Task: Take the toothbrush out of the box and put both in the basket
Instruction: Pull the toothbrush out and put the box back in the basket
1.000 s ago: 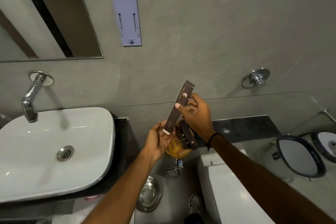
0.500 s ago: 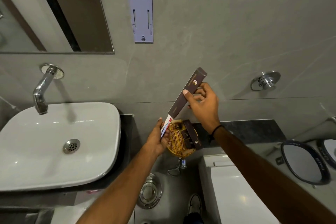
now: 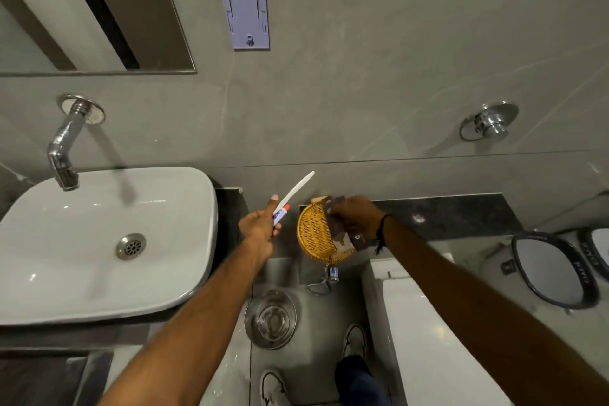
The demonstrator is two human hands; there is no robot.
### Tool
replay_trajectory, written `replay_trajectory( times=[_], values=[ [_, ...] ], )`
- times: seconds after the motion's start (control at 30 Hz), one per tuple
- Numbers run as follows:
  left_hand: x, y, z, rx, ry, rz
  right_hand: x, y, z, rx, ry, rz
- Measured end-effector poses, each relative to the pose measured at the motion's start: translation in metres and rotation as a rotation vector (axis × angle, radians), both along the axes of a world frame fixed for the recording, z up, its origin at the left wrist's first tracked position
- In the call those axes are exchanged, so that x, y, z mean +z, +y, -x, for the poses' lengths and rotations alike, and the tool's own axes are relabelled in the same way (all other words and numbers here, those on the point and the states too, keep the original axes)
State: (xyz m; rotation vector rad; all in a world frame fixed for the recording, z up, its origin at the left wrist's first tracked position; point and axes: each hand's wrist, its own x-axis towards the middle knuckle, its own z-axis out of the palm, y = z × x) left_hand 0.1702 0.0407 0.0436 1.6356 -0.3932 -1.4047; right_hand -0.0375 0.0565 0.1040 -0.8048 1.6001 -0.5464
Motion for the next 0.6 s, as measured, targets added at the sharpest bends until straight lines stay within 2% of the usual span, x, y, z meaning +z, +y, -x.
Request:
replay_trajectory(
  times=[0.13, 0.23, 0.33, 0.47, 0.53, 0.6],
  values=[
    [-0.003, 0.006, 0.009, -0.038, -0.023, 0.021, -0.044, 0.026, -0.033, 0.302, 0.19, -0.191],
    [-0.008, 0.011, 0.007, -0.06, -0.043, 0.02, -0.06, 0.04, -0.055, 0.513, 0.417, -0.189],
    [-0.015, 0.019, 0.004, -0.06, -0.068, 0.013, -0.068, 0.049, -0.073, 0.638, 0.417, -0.2],
    [-0.025, 0.033, -0.008, -0.054, -0.119, -0.015, -0.08, 0.043, -0.06, 0.46, 0.377, -0.243],
    [-0.031, 0.039, -0.016, -0.042, -0.155, -0.019, -0.081, 0.034, -0.049, 0.466, 0.47, -0.134],
    [-0.038, 0.047, -0.024, -0.035, -0.206, -0.034, -0.077, 0.029, -0.043, 0.38, 0.507, 0.059]
  ],
)
